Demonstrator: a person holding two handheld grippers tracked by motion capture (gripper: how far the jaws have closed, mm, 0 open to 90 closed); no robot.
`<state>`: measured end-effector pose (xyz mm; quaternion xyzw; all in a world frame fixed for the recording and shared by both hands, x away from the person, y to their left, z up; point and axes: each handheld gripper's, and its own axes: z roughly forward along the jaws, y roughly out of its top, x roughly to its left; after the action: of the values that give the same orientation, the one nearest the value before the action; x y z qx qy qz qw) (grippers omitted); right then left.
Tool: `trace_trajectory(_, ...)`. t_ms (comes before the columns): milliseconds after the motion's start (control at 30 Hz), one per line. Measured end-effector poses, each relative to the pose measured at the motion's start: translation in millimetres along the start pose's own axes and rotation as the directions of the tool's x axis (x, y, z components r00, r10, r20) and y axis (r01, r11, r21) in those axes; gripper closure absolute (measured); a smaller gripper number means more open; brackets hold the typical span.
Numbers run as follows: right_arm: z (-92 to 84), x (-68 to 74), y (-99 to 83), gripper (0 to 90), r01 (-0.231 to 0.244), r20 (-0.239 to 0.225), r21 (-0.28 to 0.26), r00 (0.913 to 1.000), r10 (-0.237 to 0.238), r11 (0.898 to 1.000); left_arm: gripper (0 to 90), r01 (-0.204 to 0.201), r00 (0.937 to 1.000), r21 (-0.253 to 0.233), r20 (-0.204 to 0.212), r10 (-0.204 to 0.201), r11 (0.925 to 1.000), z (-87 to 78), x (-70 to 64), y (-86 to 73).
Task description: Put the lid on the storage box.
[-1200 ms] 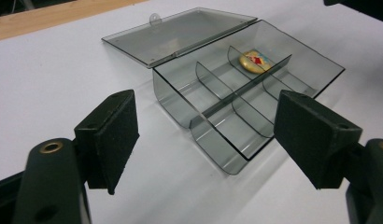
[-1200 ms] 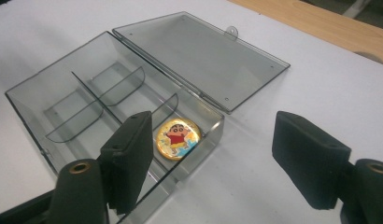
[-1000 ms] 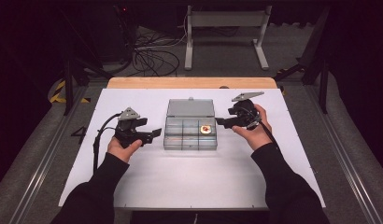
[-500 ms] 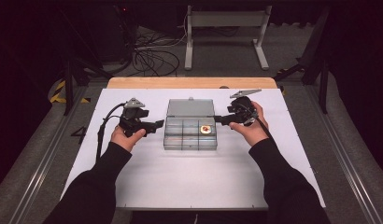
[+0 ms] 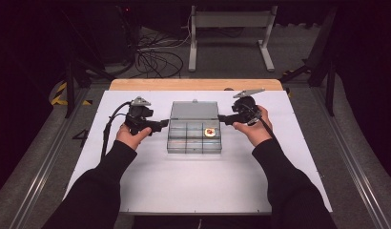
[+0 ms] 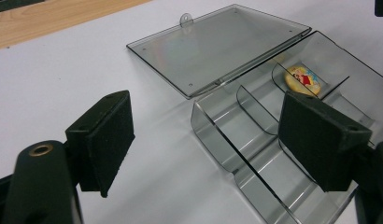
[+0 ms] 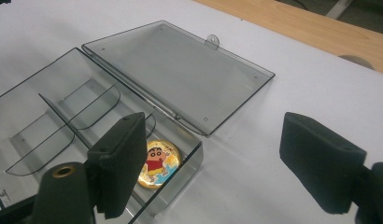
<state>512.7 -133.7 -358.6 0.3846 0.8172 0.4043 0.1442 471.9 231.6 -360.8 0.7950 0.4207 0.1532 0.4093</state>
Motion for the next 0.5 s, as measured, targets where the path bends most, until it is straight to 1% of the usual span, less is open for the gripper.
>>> trace_trajectory(67, 0.9, 0.1, 0.3, 25.5, 0.0, -0.002, 0.001, 1.0, 0.0, 1.0, 18.7, 0.004, 1.0, -0.003, -0.005, -0.004, 1.0, 1.6, 2.3, 1.1)
trace_trajectory(100, 1.4, 0.2, 0.3, 25.4, -0.002, -0.001, 0.003, 1.0, 0.002, 1.0, 18.8, -0.001, 1.0, -0.003, -0.006, 0.001, 1.0, 2.1, 3.5, 1.7)
trace_trajectory(133, 1.7, 0.3, 0.3, 25.3, -0.006, 0.003, 0.003, 1.0, 0.006, 1.0, 18.7, 0.006, 0.9999, -0.006, -0.01, -0.006, 1.0, 3.0, 4.2, 2.4)
trace_trajectory(167, 2.3, 0.1, 0.2, 25.9, -0.012, 0.002, 0.004, 0.9999, 0.012, 1.0, 18.8, 0.012, 0.9999, -0.003, -0.002, -0.012, 0.9999, 3.6, 4.7, 3.1)
trace_trajectory(233, 3.5, -1.1, 0.3, 27.2, -0.02, -0.004, 0.009, 0.9998, 0.02, 1.0, 18.8, 0.018, 0.9998, -0.005, -0.005, -0.018, 0.9998, 5.3, 5.4, 4.1)
trace_trajectory(300, 4.5, -2.3, 1.2, 27.2, -0.029, 0.001, 0.018, 0.9996, 0.029, 0.999, 18.8, 0.02, 0.9997, -0.004, -0.013, -0.02, 0.9998, 7.7, 6.4, 4.9)
trace_trajectory(333, 5.0, -3.0, 1.7, 27.1, -0.042, 0.002, 0.024, 0.9991, 0.042, 0.999, 18.8, 0.032, 0.9994, -0.004, -0.012, -0.032, 0.9995, 9.4, 6.8, 4.9)
trace_trajectory(367, 5.6, -3.7, 2.4, 27.1, -0.05, 0.005, 0.027, 0.9987, 0.05, 0.998, 18.7, 0.034, 0.9994, 0.001, -0.012, -0.034, 0.9994, 10.9, 8.0, 5.1)
trace_trajectory(433, 7.5, -4.7, 3.8, 26.4, -0.067, -0.006, 0.024, 0.9977, 0.067, 0.997, 18.8, 0.051, 0.9987, 0.005, -0.009, -0.051, 0.9987, 14.4, 10.2, 5.1)
trace_trajectory(467, 8.7, -5.4, 4.5, 26.5, -0.072, -0.011, 0.025, 0.9974, 0.072, 0.997, 18.9, 0.067, 0.9977, 0.008, -0.01, -0.067, 0.9977, 15.9, 11.0, 5.3)
trace_trajectory(500, 10.0, -5.9, 5.0, 26.5, -0.086, -0.015, 0.036, 0.9961, 0.087, 0.996, 19.0, 0.069, 0.9976, 0.012, -0.01, -0.069, 0.9975, 16.9, 12.4, 5.6)
